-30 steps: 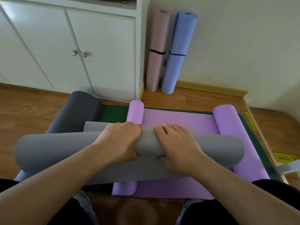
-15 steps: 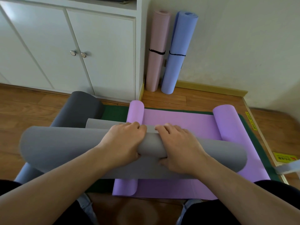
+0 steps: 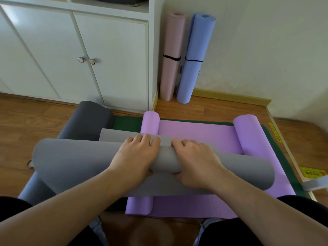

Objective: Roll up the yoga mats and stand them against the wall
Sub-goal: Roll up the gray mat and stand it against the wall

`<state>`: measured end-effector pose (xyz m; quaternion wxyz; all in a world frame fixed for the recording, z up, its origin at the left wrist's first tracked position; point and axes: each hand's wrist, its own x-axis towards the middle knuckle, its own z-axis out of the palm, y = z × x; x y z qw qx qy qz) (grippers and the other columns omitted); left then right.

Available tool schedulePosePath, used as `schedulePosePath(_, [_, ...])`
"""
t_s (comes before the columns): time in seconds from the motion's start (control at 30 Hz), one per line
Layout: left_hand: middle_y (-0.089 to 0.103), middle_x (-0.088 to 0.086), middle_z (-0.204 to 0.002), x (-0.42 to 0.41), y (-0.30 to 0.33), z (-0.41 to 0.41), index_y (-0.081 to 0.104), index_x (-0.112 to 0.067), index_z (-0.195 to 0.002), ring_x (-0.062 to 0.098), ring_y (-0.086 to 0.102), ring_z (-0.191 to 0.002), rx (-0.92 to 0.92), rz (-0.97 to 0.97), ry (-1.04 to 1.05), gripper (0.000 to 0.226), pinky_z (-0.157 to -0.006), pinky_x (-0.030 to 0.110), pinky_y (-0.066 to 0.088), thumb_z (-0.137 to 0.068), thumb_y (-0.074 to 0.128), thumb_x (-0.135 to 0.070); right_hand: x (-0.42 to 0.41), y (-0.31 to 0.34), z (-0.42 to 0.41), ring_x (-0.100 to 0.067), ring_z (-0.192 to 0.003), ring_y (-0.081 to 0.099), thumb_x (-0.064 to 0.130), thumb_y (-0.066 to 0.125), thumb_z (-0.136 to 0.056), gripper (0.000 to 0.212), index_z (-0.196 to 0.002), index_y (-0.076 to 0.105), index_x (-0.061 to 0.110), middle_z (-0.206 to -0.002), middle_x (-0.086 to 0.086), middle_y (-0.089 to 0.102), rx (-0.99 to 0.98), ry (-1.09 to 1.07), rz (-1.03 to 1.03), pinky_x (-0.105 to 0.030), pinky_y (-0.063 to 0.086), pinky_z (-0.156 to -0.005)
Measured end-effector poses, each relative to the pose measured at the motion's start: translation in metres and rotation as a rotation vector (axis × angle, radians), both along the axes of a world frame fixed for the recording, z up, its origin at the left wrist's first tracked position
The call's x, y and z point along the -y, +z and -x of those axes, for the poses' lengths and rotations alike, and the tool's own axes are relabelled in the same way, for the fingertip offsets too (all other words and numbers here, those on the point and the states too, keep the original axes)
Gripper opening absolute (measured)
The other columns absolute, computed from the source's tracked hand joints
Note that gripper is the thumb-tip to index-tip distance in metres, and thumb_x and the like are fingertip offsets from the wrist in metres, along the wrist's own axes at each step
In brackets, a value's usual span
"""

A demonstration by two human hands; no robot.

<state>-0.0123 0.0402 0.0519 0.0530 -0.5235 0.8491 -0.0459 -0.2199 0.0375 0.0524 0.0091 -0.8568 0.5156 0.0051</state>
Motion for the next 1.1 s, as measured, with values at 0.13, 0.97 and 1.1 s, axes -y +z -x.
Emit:
schedulePosePath(0.13, [0.067, 0.001, -0.109, 0.010, 0.007, -0.007, 0.056, -0.019, -0.121, 0.026, 0.067, -0.098, -0.146, -0.061, -0.028, 0.059, -0.081, 0.039, 0.054, -0.070, 0.079, -0.040, -0.001, 0.004, 0.001, -0.027, -0.107, 0.060, 0.053, 0.083, -0.070, 0.083, -0.137, 0.041, 0.024, -0.123, 0.000, 0.057, -0.040, 0.003, 0.031, -0.041, 0.049, -0.088])
schedulePosePath(0.97, [0.061, -0.011, -0.126, 0.019, 0.032, -0.029, 0.047, -0.031, -0.137, 0.016, 0.057, -0.116, -0.135, -0.068, 0.003, 0.065, -0.110, 0.033, 0.037, -0.080, 0.066, -0.056, 0.009, 0.019, 0.001, -0.024, -0.095, 0.062, 0.040, 0.075, -0.077, 0.066, -0.129, 0.039, 0.022, -0.113, 0.002, 0.062, -0.082, -0.013, 0.044, -0.036, 0.043, -0.071])
schedulePosePath(1.1, [0.053, -0.002, -0.128, 0.017, 0.022, -0.027, 0.041, -0.027, -0.136, 0.023, 0.054, -0.119, -0.018, 0.035, 0.116, 0.080, -0.108, 0.039, 0.042, -0.071, 0.074, -0.061, 0.017, 0.017, 0.003, -0.026, -0.091, 0.063, 0.042, 0.073, -0.075, 0.064, -0.126, 0.040, 0.023, -0.109, 0.001, 0.062, -0.092, -0.043, 0.018, -0.036, 0.040, -0.066])
